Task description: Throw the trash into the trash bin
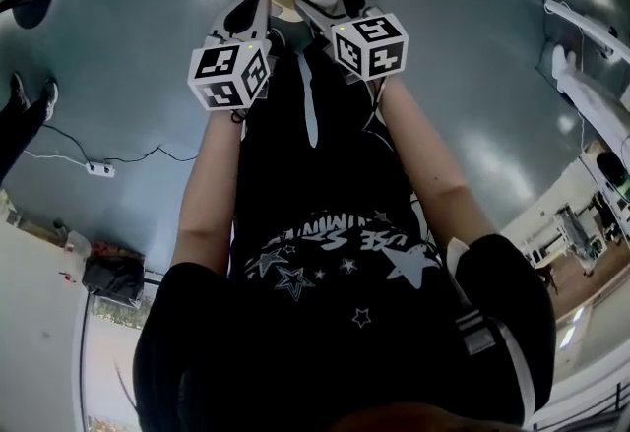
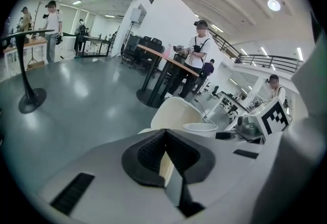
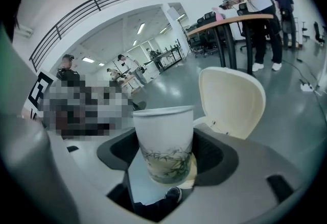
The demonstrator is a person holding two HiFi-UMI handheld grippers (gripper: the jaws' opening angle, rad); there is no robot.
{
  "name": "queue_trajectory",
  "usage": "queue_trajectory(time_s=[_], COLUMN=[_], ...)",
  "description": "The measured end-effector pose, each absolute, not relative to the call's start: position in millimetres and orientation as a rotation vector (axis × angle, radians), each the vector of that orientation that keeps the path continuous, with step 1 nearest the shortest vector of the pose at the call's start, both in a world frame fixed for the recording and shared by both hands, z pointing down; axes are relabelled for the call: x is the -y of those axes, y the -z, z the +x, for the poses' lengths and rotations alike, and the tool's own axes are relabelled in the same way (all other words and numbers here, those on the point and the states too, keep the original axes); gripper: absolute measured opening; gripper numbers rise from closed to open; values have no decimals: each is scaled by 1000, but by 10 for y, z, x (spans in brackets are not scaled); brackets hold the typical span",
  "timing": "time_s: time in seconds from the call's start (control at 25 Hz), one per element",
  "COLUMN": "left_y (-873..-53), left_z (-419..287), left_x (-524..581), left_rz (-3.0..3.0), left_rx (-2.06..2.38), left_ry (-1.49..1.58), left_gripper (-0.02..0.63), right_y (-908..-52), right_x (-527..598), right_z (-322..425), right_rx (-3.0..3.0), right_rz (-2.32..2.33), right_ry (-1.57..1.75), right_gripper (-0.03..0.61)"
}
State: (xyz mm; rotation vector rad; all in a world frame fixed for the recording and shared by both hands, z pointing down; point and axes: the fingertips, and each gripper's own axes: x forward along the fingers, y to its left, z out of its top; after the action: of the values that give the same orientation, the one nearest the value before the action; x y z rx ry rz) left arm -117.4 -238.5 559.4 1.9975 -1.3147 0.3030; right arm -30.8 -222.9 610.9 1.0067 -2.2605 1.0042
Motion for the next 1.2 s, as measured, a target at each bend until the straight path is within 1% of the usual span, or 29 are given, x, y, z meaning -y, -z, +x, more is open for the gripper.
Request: queue_trajectory(time_s=[0.4,0.68,1.2], left_y=[-6420,-7030,-7463], left_z=[-1171,-1110,-1054], left_x=[2310,2395,2438], left_rz=[1865,1846,1803], left_rx=[1331,1314,1263], left_ry=[-372,-496,-530], left_gripper=[11,11,11], right_y=[-6806,-7217,-7727], right_x=[2254,2329,2418], right_z=[-229,-92,-211], right_rx=[2189,2140,2046], right_rz=[968,951,906], right_ry=[-1078,-1090,-1122], right_gripper=[314,314,314])
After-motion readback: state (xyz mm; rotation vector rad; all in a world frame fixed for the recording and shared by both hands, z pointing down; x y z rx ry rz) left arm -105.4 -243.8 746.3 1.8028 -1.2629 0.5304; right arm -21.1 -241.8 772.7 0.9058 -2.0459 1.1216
